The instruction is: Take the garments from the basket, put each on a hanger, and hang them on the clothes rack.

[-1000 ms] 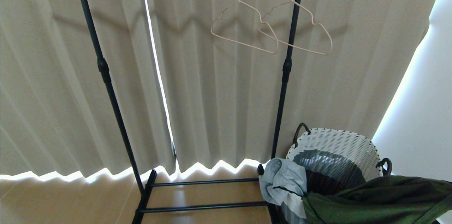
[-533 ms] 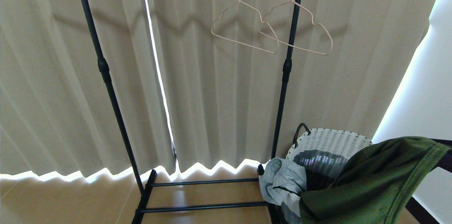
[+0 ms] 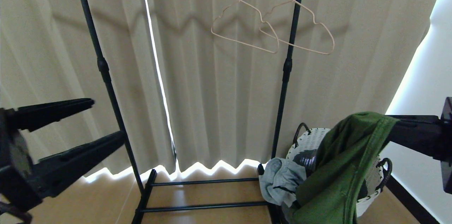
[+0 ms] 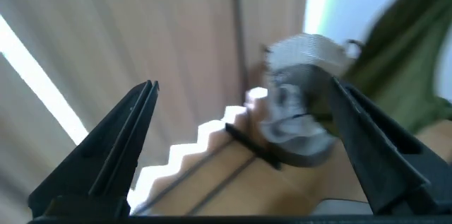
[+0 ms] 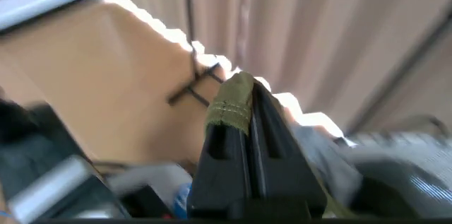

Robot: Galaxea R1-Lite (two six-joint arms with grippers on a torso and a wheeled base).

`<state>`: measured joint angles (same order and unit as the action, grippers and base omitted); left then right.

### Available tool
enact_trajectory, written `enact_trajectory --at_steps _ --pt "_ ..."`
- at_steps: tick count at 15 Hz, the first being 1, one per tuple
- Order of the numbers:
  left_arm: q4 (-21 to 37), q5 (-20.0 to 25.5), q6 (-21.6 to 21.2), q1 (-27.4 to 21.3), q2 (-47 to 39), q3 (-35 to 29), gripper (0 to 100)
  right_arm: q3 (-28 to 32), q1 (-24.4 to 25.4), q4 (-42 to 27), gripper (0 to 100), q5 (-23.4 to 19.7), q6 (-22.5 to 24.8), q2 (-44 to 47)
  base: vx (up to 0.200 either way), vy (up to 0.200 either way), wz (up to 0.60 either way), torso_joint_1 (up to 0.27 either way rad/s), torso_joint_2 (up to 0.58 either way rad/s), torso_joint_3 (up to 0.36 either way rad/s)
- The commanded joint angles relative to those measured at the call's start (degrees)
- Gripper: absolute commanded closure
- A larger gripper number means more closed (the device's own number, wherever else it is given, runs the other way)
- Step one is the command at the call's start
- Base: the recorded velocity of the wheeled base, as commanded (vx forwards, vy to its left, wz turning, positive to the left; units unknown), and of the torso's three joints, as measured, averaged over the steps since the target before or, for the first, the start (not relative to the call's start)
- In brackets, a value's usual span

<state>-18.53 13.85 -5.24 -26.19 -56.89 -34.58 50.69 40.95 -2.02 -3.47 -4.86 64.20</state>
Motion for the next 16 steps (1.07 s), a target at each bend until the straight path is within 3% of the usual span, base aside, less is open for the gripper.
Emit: enact_trajectory --at_steps 1,5,8,11,16 --pt "-4.9 -8.0 3.8 -16.0 -14.7 -2.2 0 1.8 2.6 1.5 100 0.0 -0.8 4.9 0.0 0.0 0.0 0.0 0.0 0.0" --pt "-8.1 -12.7 8.8 -25.4 -23.7 -3.1 0 5.6 3.3 1.6 100 0.0 -0.9 8.8 0.0 0.0 0.0 0.0 0.0 0.0" --pt "-13.8 -17.0 13.4 -31.6 -30.8 -4.3 0 7.5 3.8 1.6 100 0.0 -0.9 10.8 0.0 0.0 0.0 0.0 0.0 0.0" --pt "-16.4 -20.6 16.0 -34.8 -36.2 -7.3 0 8.7 4.0 2.0 100 0.1 -0.9 12.2 0.0 0.0 0.0 0.0 0.0 0.0" --pt "-16.5 -21.5 18.4 -36.7 -41.3 -13.1 0 8.5 4.1 4.5 100 0.2 -0.8 13.2 0.0 0.0 0.0 0.0 0.0 0.0"
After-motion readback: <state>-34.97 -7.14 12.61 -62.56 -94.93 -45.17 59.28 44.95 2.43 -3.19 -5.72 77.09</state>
